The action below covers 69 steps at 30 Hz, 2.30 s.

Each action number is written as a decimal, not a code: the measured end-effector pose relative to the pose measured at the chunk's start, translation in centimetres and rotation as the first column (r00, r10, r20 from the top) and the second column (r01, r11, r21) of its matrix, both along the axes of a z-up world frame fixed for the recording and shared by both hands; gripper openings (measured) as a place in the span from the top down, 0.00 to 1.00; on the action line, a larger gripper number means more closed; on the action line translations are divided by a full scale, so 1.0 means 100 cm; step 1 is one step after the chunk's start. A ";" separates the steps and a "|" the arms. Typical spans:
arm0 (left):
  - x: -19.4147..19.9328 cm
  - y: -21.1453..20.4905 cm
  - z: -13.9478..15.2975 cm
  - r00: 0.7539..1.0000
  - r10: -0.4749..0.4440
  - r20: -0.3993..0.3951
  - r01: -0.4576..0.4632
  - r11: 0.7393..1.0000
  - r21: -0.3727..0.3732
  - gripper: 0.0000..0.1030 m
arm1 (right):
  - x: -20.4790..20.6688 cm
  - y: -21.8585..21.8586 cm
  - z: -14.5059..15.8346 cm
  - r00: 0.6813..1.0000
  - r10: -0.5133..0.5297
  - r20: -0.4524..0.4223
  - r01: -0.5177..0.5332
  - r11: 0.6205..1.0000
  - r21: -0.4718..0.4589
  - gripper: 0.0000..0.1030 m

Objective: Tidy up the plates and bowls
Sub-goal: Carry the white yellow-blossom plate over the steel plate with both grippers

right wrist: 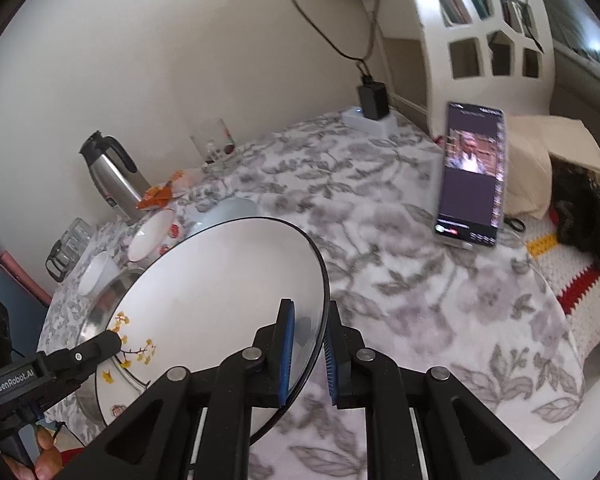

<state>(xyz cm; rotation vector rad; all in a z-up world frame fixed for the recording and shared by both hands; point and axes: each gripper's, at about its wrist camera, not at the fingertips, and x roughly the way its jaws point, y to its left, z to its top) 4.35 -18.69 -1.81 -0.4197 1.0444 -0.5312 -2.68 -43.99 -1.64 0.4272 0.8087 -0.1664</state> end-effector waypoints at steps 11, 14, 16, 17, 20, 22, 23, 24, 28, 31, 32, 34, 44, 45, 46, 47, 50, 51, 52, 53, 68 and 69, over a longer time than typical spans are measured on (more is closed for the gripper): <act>0.025 0.072 0.012 0.990 0.138 0.019 -0.137 0.988 -0.065 0.86 | 0.040 0.065 0.014 0.998 0.062 0.018 -0.062 0.998 -0.002 0.85; 0.033 0.092 0.010 0.983 0.181 0.007 -0.180 0.980 -0.079 0.86 | 0.053 0.086 0.019 0.996 0.089 0.020 -0.088 0.996 -0.016 0.85; 0.037 0.107 0.009 0.978 0.209 0.002 -0.208 0.974 -0.091 0.86 | 0.061 0.100 0.020 0.994 0.109 0.021 -0.108 0.994 -0.019 0.85; 0.039 0.114 0.009 0.975 0.221 0.002 -0.220 0.971 -0.096 0.86 | 0.065 0.106 0.020 0.993 0.118 0.021 -0.117 0.993 -0.018 0.85; 0.045 0.137 0.008 0.964 0.266 -0.007 -0.265 0.958 -0.111 0.86 | 0.077 0.125 0.019 0.989 0.145 0.019 -0.145 0.989 -0.012 0.85; 0.047 0.150 0.006 0.957 0.290 -0.018 -0.290 0.949 -0.119 0.86 | 0.083 0.137 0.017 0.987 0.159 0.016 -0.159 0.987 -0.011 0.85; 0.048 0.157 0.004 0.952 0.304 -0.026 -0.305 0.944 -0.124 0.86 | 0.086 0.142 0.017 0.986 0.165 0.014 -0.165 0.986 -0.011 0.85; 0.049 0.163 0.003 0.947 0.318 -0.031 -0.320 0.939 -0.128 0.86 | 0.089 0.149 0.016 0.985 0.173 0.012 -0.173 0.985 -0.012 0.85; 0.053 0.183 0.001 0.932 0.359 -0.047 -0.362 0.922 -0.140 0.86 | 0.098 0.169 0.014 0.981 0.195 0.008 -0.194 0.981 -0.010 0.85; 0.053 0.195 -0.001 0.923 0.380 -0.061 -0.385 0.911 -0.149 0.86 | 0.103 0.179 0.013 0.980 0.200 0.007 -0.200 0.980 -0.004 0.85; 0.054 0.198 -0.002 0.920 0.387 -0.064 -0.393 0.908 -0.149 0.86 | 0.104 0.182 0.013 0.980 0.201 0.006 -0.201 0.980 -0.006 0.85; 0.055 0.203 -0.003 0.914 0.400 -0.069 -0.406 0.903 -0.140 0.86 | 0.105 0.188 0.012 0.980 0.200 0.006 -0.200 0.980 -0.009 0.85; 0.057 0.207 -0.016 0.907 0.403 -0.119 -0.413 0.908 -0.073 0.86 | 0.105 0.200 -0.003 0.979 0.202 -0.021 -0.202 0.979 -0.034 0.85; 0.057 0.205 -0.017 0.909 0.399 -0.122 -0.409 0.911 -0.064 0.86 | 0.104 0.199 -0.006 0.979 0.200 -0.026 -0.201 0.979 -0.029 0.85; 0.057 0.203 -0.017 0.910 0.395 -0.126 -0.404 0.913 -0.055 0.86 | 0.103 0.198 -0.009 0.980 0.198 -0.033 -0.199 0.980 -0.024 0.85; 0.057 0.202 -0.019 0.910 0.392 -0.132 -0.401 0.915 -0.047 0.86 | 0.102 0.196 -0.012 0.980 0.196 -0.038 -0.197 0.980 -0.022 0.85; 0.057 0.199 -0.024 0.911 0.382 -0.157 -0.390 0.920 -0.022 0.86 | 0.099 0.195 -0.018 0.979 0.196 -0.060 -0.198 0.980 -0.025 0.85; 0.058 0.198 -0.026 0.910 0.380 -0.167 -0.387 0.922 -0.016 0.86 | 0.098 0.194 -0.021 0.978 0.195 -0.069 -0.197 0.980 -0.026 0.85; 0.058 0.197 -0.028 0.910 0.377 -0.175 -0.385 0.923 -0.010 0.86 | 0.098 0.193 -0.022 0.978 0.194 -0.074 -0.197 0.980 -0.026 0.85; 0.058 0.197 -0.029 0.909 0.374 -0.181 -0.381 0.924 -0.003 0.86 | 0.098 0.194 -0.023 0.978 0.194 -0.079 -0.197 0.980 -0.027 0.85; 0.059 0.189 -0.045 0.902 0.356 -0.245 -0.349 0.934 0.070 0.86 | 0.098 0.193 -0.038 0.968 0.197 -0.153 -0.206 0.978 -0.041 0.85; 0.059 0.189 -0.046 0.901 0.357 -0.247 -0.350 0.934 0.074 0.86 | 0.098 0.193 -0.039 0.967 0.199 -0.158 -0.207 0.977 -0.040 0.85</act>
